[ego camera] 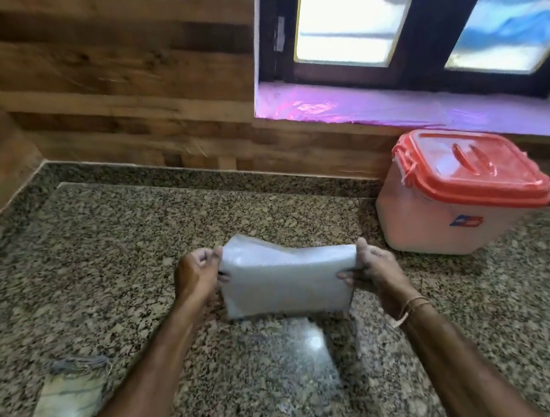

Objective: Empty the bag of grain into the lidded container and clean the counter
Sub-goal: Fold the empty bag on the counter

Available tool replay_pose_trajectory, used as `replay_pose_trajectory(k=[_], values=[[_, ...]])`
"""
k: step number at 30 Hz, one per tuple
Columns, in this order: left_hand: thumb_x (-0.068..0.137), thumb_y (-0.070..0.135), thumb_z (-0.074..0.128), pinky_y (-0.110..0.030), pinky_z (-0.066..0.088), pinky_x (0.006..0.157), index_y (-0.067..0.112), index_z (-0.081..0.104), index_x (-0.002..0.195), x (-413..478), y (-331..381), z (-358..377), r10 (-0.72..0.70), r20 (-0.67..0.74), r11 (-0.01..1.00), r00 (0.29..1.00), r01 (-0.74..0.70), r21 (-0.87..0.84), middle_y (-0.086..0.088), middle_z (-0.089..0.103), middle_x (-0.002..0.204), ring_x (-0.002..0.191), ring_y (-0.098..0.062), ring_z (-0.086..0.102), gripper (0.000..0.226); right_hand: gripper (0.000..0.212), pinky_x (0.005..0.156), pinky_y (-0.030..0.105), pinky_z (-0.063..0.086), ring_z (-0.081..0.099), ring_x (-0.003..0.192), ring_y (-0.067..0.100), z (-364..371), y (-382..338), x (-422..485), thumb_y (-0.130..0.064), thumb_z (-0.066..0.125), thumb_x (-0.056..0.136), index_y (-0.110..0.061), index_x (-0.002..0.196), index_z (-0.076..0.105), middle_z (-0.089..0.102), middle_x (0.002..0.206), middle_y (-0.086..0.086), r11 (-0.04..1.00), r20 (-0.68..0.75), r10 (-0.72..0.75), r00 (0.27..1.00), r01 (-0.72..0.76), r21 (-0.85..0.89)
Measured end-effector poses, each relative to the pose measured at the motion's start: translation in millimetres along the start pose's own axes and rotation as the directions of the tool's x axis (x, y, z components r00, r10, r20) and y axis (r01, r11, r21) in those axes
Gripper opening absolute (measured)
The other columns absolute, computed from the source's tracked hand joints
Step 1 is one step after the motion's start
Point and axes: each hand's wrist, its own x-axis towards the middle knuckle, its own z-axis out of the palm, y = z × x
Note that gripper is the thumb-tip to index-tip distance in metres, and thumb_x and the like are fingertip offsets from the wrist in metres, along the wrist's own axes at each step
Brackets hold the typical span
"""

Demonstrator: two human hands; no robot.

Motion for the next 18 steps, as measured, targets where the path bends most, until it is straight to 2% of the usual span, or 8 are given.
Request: replay_pose_trajectory(k=[3,6,8,10,13,15,16,18], values=[[0.09,0.055,0.068,-0.037,0.057,0.056,0.011,0.07,0.076,-10,22,-9,0.09,-0.083,0.996,0.992,-0.088,0.029,-0.003,0.075,0.068,0.059,-0.023,0.071,0.046,0.035,0.062,0.031,0.063,0.069,0.082,0.031,-2,-20,3,-0.038,0.057,0.101,-0.006,0.097,0.067,0.068,0.094,0.018,0.996,0.013,-0.071,0.997,0.07,0.052],[0.089,0.048,0.072,-0.023,0.034,0.046,0.011,0.065,0.066,-35,11,-4,0.101,-0.099,0.99,0.99,-0.089,0.113,0.003,0.062,0.056,0.047,-0.015,0.053,0.044,0.027,0.064,0.032,0.057,0.06,0.069,0.02,-15,0,5,-0.028,0.06,0.101,-0.008,0.083,0.068,0.061,0.082,0.01,0.998,0.051,-0.058,0.997,0.059,-0.022],[0.089,0.042,0.074,-0.021,0.028,0.045,0.016,0.06,0.061,-56,-14,9,0.006,-0.086,0.99,0.996,0.006,0.14,0.005,0.058,0.054,0.045,-0.012,0.049,0.041,0.03,0.056,0.027,0.051,0.053,0.055,0.014,-28,28,5,-0.02,0.06,0.101,-0.01,0.072,0.061,0.054,0.07,0.007,0.991,0.061,-0.016,0.998,0.024,-0.135],[0.087,0.039,0.077,-0.023,0.03,0.047,0.016,0.059,0.061,-78,-47,24,-0.139,-0.069,0.971,0.988,0.149,0.187,0.003,0.058,0.056,0.049,-0.014,0.05,0.039,0.03,0.046,0.023,0.046,0.053,0.049,0.015,-44,63,7,-0.015,0.06,0.1,-0.01,0.071,0.058,0.055,0.064,0.007,0.966,0.057,0.053,0.997,-0.037,-0.258],[0.079,0.044,0.081,-0.03,0.044,0.056,0.016,0.061,0.069,-116,-83,42,-0.282,-0.024,0.917,0.959,0.277,0.286,0.002,0.062,0.065,0.06,-0.017,0.058,0.036,0.031,0.051,0.025,0.039,0.05,0.053,0.015,-72,116,13,-0.019,0.066,0.095,-0.009,0.066,0.06,0.054,0.061,0.005,0.844,0.038,0.078,0.996,-0.046,-0.535],[0.074,0.05,0.082,-0.036,0.054,0.072,0.018,0.064,0.096,-139,-89,51,-0.265,-0.05,0.883,0.963,0.264,0.387,-0.002,0.07,0.089,0.08,-0.021,0.066,0.043,0.031,0.055,0.028,0.034,0.048,0.058,0.015,-90,136,14,-0.023,0.069,0.09,-0.01,0.064,0.059,0.052,0.061,0.0,0.738,0.055,0.085,0.995,-0.026,-0.674],[0.075,0.052,0.081,-0.038,0.053,0.083,0.019,0.059,0.121,-145,-90,57,-0.203,-0.082,0.842,0.976,0.217,0.494,-0.007,0.069,0.114,0.1,-0.024,0.065,0.061,0.03,0.056,0.029,0.032,0.048,0.059,0.015,-98,140,15,-0.024,0.069,0.089,-0.011,0.064,0.059,0.052,0.062,-0.001,0.7,0.066,0.096,0.993,-0.02,-0.714],[0.078,0.06,0.075,-0.046,0.042,0.107,0.026,0.025,0.158,-146,-87,67,-0.008,-0.045,0.731,0.999,0.037,0.681,-0.009,0.033,0.161,0.141,-0.03,0.039,0.101,0.03,0.058,0.031,0.032,0.05,0.061,0.016,-108,142,18,-0.028,0.069,0.088,-0.014,0.065,0.056,0.054,0.064,-0.002,0.635,0.087,0.093,0.992,0.008,-0.772]])
